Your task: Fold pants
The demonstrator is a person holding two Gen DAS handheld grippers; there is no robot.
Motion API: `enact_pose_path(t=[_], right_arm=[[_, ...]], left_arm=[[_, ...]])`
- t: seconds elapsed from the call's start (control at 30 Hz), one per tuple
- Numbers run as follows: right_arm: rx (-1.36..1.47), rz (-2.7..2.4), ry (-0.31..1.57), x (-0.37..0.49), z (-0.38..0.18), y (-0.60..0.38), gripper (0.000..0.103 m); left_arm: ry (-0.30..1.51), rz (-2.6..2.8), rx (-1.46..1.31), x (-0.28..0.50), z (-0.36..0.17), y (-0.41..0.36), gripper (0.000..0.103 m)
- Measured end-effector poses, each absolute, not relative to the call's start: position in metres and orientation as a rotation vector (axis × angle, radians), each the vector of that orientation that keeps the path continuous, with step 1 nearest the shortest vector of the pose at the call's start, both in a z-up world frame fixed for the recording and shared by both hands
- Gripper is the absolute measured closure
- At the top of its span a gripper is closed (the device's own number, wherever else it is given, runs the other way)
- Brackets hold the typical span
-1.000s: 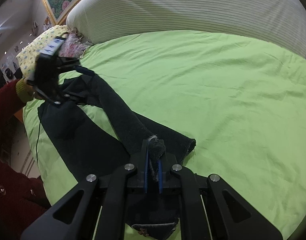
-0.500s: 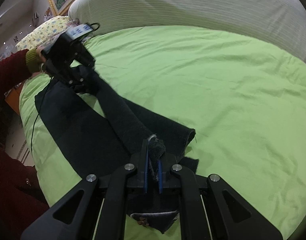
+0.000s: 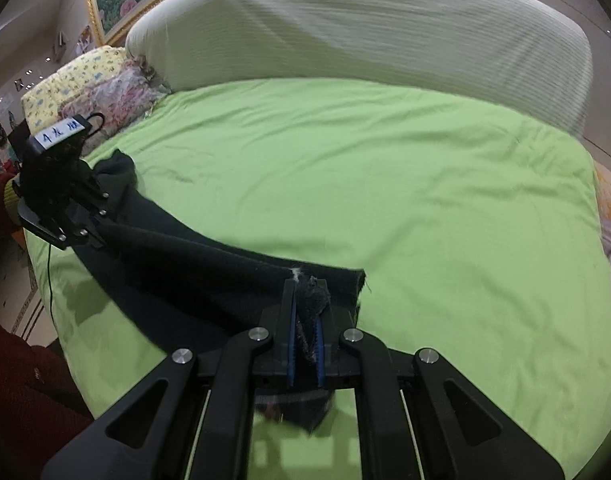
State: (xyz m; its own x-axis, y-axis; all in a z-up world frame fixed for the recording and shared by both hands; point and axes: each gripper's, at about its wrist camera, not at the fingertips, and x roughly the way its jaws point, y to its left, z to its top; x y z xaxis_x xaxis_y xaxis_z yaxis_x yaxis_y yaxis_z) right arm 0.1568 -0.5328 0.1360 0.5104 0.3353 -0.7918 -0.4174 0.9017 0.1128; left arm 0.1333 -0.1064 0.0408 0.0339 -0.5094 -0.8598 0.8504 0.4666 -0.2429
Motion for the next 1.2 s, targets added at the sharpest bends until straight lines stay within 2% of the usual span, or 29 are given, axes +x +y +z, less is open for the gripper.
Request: enact_pose_path(t=[0.17,0.3,0.37,0.43,0.57,0.63,0.7,0.8,1.07,1.1,1.17,1.2], right_arm=[[-0.119,0.387,1.019,0.145,0.107,-0.532,0.093],[-0.045,0.340,1.049,0.143,0.093,-0.538,0.080],[0.020,0.316,1.060,0.138,0.098,-0.546,0.065],[0.050,0.272,1.031,0.129,0.109,-0.553,0.059],[0.124,0.261,0.916,0.104,0.139,-0.553,0.057],[0.158,0.285,0.877,0.103,0.148,-0.538,0.057],[0.182,0.341,0.864,0.104,0.150,-0.520,0.056],[0.212,0.444,0.879,0.115,0.145,-0.479,0.056],[0.201,0.686,0.971,0.150,0.123,-0.368,0.054],[0.188,0.712,0.987,0.158,0.120,-0.351,0.052],[0.171,0.760,1.018,0.165,0.112,-0.326,0.037],[0.154,0.775,1.038,0.169,0.109,-0.315,0.036]], left_arm=[[1.123,-1.057,0.330,0.130,0.031,-0.110,0.090],[1.160,-0.998,0.232,0.127,0.025,-0.104,0.079],[1.164,-0.962,0.174,0.123,0.025,-0.092,0.071],[1.169,-0.934,0.082,0.117,0.026,-0.077,0.047],[1.143,-0.843,-0.085,0.103,0.031,-0.041,0.044],[1.136,-0.749,-0.160,0.102,0.036,-0.021,0.036],[1.104,-0.683,-0.232,0.103,0.044,-0.001,0.036],[1.075,-0.562,-0.337,0.114,0.058,0.033,0.022],[1.261,-0.191,-0.553,0.196,0.063,0.117,0.021],[1.299,-0.150,-0.574,0.208,0.060,0.123,0.021],[1.363,-0.080,-0.615,0.233,0.054,0.129,0.021],[1.400,-0.047,-0.624,0.248,0.052,0.130,0.021]])
